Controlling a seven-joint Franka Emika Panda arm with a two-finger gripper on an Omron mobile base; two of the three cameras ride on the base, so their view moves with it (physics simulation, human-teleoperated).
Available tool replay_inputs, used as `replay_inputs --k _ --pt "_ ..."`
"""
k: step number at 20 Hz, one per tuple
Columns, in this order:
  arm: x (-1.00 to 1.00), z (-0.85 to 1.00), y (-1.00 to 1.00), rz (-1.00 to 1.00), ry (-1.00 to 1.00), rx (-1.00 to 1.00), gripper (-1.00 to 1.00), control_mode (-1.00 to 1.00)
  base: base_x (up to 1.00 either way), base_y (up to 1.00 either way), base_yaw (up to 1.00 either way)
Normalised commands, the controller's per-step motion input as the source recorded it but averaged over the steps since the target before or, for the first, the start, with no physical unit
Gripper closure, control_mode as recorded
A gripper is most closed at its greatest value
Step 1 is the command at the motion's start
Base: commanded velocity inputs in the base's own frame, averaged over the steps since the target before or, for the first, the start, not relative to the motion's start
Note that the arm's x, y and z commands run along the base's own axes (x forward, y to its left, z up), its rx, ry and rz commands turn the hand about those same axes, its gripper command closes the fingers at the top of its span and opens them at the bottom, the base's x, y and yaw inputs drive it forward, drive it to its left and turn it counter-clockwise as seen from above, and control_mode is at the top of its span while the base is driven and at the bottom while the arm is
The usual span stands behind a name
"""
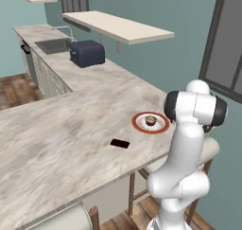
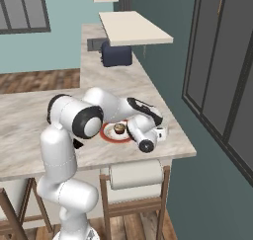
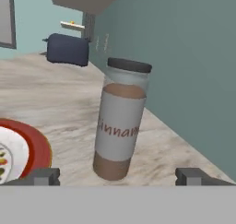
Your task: Take the cinnamon bottle from the cabinet and place it on the dining table, next to the plate with the cupcake. Then take the chocolate from the dining counter and place it on the cupcake plate.
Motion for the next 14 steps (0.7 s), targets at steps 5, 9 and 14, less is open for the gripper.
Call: replay_inputs --k 5,9,14 --pt "-0.39 0.46 0.03 -0.02 0.11 0.09 -1.0 -1.0 0.0 0.0 0.0" --pt "-0.38 0.62 0.01 0.0 0.12 0.06 -1.0 -1.0 0.0 0.0 0.0" --pt "-0.42 0.64 0.06 0.0 0.14 0.02 -1.0 -1.0 0.0 0.0 0.0"
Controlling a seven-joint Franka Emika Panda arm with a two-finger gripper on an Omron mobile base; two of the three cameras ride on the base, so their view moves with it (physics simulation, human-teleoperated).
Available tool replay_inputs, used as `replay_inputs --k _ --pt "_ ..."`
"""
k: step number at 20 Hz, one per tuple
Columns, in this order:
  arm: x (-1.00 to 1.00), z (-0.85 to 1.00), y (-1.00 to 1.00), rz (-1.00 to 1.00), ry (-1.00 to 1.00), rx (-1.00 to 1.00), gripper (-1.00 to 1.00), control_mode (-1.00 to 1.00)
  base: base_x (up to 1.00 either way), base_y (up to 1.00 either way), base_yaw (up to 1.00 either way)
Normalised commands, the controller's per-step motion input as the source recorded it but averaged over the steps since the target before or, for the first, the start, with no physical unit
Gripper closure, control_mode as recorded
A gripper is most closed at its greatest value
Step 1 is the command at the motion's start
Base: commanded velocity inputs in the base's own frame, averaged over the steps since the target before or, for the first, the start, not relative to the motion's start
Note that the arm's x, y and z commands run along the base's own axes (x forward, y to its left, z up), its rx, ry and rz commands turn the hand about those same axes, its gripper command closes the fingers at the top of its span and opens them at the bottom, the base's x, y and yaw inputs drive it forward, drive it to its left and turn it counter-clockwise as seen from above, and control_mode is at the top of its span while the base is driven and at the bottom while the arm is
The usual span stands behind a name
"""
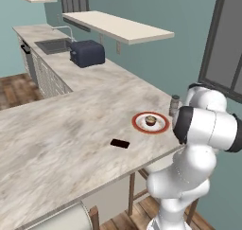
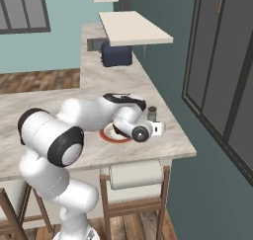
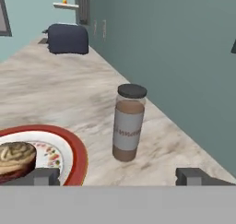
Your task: Take the cinnamon bottle from the cabinet and place it on the dining table, next to the plate with the cupcake. Then take the chocolate from the dining counter and place it on the cupcake plate.
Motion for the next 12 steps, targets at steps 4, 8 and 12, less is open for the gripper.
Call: replay_inputs --k 4,8,12 --pt "-0.49 0.63 0.03 0.0 0.21 0.09 -1.0 -1.0 0.0 0.0 0.0" --pt "-0.54 0.63 0.1 0.0 0.11 0.07 -1.0 -1.0 0.0 0.0 0.0" --pt "-0.45 0.76 0.12 0.0 0.11 0.12 -1.0 -1.0 0.0 0.0 0.0"
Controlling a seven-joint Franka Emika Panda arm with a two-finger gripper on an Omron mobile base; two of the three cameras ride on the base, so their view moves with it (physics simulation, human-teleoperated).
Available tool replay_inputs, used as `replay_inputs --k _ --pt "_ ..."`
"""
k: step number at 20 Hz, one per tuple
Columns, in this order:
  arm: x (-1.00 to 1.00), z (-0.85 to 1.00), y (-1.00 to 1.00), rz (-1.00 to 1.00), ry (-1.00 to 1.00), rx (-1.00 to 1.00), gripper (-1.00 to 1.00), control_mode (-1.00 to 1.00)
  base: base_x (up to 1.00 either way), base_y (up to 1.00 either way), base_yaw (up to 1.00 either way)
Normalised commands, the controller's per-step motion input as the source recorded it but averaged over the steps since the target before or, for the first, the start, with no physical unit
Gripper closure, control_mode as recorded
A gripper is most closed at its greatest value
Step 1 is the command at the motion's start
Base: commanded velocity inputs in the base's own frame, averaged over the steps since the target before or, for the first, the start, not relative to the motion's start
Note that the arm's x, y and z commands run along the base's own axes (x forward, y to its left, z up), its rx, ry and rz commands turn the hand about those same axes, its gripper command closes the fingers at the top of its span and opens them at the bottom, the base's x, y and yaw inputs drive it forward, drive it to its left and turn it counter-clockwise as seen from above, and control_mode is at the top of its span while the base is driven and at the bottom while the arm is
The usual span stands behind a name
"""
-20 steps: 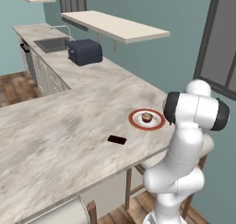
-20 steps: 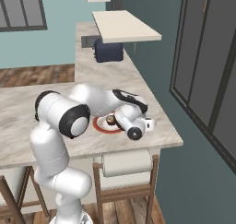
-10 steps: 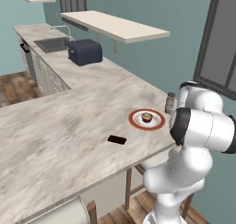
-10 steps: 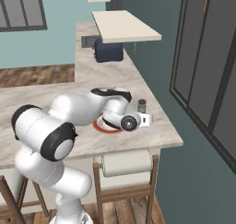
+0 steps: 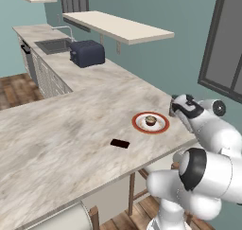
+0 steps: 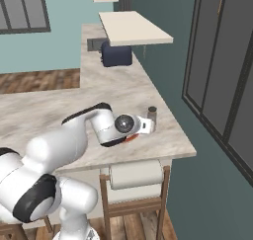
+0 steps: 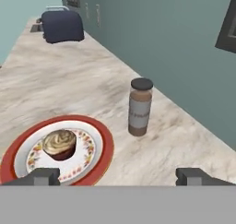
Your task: Take the cinnamon bottle from the cabinet and place it on the dining table, next to the plate with the cupcake. Then take the chocolate from the dining counter and place it on the cupcake plate.
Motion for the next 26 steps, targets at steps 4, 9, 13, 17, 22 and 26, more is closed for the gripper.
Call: replay_inputs --k 4,9,13,17,22,26 --pt "-0.45 0.78 0.04 -0.03 0.13 0.16 -1.0 -1.0 0.0 0.0 0.0" --pt "-0.54 0.7 0.01 -0.06 0.25 0.2 -1.0 -1.0 0.0 0.0 0.0" --pt "-0.65 0.2 0.36 -0.15 0.12 0.11 -1.0 -1.0 0.0 0.0 0.0" --pt "-0.42 -0.02 0.69 -0.1 0.03 0.08 -1.0 -1.0 0.0 0.0 0.0" --pt "-0.19 -0.05 0.88 0.02 0.11 0.0 -1.0 -1.0 0.0 0.0 0.0" --pt "-0.06 -0.07 0.83 0.19 0.26 -0.02 -1.0 -1.0 0.0 0.0 0.0"
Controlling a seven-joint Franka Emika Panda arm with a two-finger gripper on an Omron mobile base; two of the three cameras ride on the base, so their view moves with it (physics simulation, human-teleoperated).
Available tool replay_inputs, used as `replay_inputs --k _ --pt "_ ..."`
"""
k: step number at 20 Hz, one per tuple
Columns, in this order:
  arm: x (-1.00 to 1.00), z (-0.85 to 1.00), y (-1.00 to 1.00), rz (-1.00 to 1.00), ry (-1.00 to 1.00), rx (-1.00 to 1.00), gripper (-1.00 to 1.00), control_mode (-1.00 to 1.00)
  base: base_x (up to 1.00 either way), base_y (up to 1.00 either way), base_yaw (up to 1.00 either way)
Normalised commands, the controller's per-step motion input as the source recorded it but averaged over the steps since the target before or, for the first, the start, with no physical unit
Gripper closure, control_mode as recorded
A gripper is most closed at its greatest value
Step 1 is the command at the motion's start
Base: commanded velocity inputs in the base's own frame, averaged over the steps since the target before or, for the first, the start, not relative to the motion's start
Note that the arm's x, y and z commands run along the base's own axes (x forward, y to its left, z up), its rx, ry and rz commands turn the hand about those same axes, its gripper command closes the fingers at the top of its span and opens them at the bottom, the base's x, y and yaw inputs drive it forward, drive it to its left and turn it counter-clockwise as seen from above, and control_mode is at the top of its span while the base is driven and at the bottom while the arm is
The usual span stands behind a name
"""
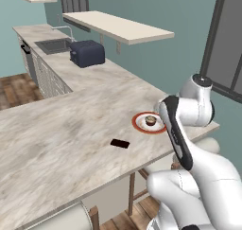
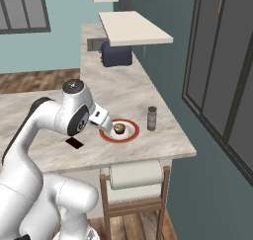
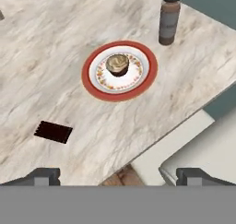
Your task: Take the cinnamon bottle from the cabinet and place it on the dining table, next to the plate with the cupcake. Then take the chocolate from the dining counter and place it on the cupcake plate.
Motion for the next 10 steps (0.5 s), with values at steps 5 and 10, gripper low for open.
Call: replay_inputs --k 5,10 --pt "0.01 -0.05 0.72 0.28 0.3 -0.04 -1.0 -1.0 0.0 0.0 0.0" --pt "-0.1 -0.14 0.55 0.48 0.21 -0.15 -1.0 -1.0 0.0 0.0 0.0"
